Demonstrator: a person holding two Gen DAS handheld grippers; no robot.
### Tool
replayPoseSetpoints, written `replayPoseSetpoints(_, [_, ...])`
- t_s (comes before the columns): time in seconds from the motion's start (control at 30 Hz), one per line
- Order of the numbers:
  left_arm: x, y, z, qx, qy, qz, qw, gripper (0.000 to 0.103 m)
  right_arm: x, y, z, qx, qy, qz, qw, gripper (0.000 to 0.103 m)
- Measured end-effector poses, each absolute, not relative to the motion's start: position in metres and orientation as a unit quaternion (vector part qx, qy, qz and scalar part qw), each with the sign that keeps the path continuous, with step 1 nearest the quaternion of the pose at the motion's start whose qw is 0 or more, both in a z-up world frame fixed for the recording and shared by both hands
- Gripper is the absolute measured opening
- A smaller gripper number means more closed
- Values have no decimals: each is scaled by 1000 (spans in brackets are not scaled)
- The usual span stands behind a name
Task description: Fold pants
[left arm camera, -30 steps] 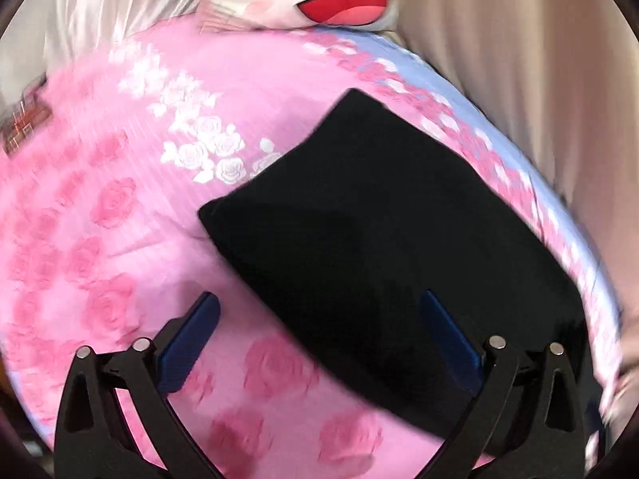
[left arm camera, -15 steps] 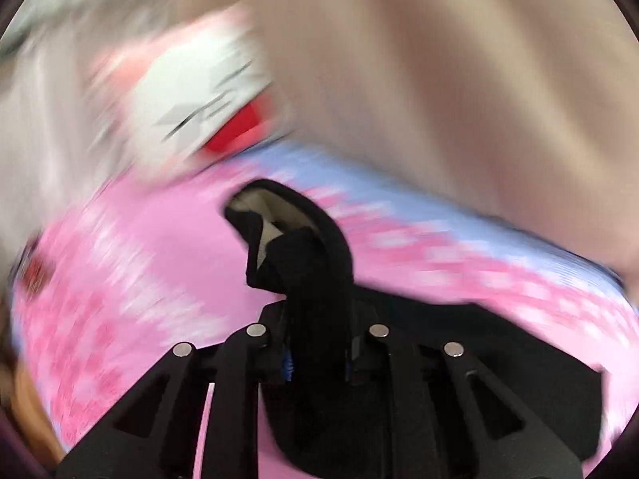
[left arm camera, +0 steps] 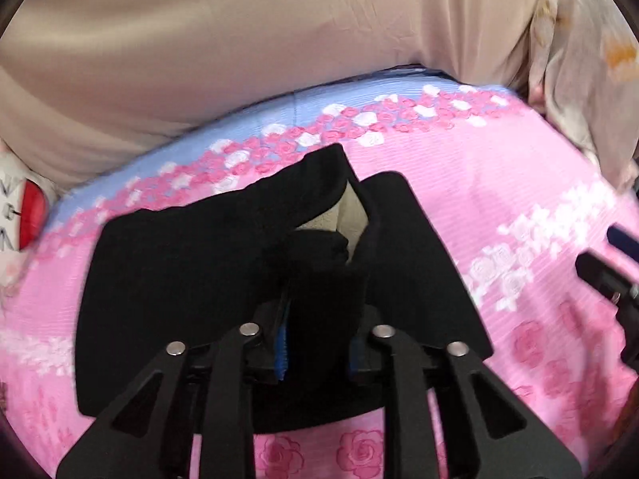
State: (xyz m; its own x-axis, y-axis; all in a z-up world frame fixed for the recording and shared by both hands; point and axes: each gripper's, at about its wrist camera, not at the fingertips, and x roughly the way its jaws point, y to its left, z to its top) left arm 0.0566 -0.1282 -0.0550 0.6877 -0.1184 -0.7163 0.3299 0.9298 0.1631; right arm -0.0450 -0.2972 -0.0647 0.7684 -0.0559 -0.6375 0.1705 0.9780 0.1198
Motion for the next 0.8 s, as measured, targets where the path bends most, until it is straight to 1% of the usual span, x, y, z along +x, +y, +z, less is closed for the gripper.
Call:
replayPoseSetpoints(0.03, [50,-126,-48,129,375,-143,907,61,-44,-296,-65,84,337,-57,936,80])
replayPoseSetpoints(0.07, [44,-123,-41,113,371,-160,908,76,-40,-295,-64,85,338,-49,936,80])
replayPoseSetpoints(0.1, [39,-118,-33,105,362,-166,911,97,-37,-293,-62,84,336,-39,937,80])
replayPoseSetpoints(0.13, [26,-108,-15,95,326,-167,926,97,-32,-289,-59,83,333,-26,939,80])
replayPoseSetpoints(0.2, [12,-98,7,105,280,-152,942,98,-20,-276,-49,89,330,14,940,80])
replayPoseSetpoints(0.27, [11,-86,20,122,264,-111,950,98,-8,-263,-43,102,335,59,935,82])
replayPoseSetpoints(0.3, [14,-75,24,125,264,-88,952,98,2,-249,-43,107,341,92,929,85])
replayPoseSetpoints(0.37, [22,-56,24,122,272,-55,953,98,18,-224,-45,92,358,121,921,85])
replayPoseSetpoints(0.47, [39,-14,17,102,302,7,948,98,35,-194,-53,72,380,136,912,85])
replayPoseSetpoints(0.53, [50,18,8,78,323,37,943,98,47,-178,-66,78,403,153,899,85])
replayPoseSetpoints(0.57, [54,33,4,69,332,53,939,98,52,-171,-72,77,411,156,895,82])
replayPoseSetpoints(0.6, [57,47,-2,61,339,64,937,98,55,-166,-78,75,415,155,893,62])
replayPoseSetpoints(0.63, [60,56,-6,55,343,71,935,98,57,-163,-82,73,417,148,894,48])
replayPoseSetpoints(0.67, [61,65,-7,51,346,78,934,98,57,-159,-81,76,412,150,896,31])
replayPoseSetpoints(0.7, [62,73,-10,47,350,85,932,98,55,-158,-76,73,404,152,899,24])
replayPoseSetpoints(0.77, [61,82,-11,36,355,84,930,98,45,-160,-57,75,379,157,909,21])
replayPoseSetpoints(0.8, [59,85,-11,29,357,81,930,98,39,-165,-45,78,368,159,913,16])
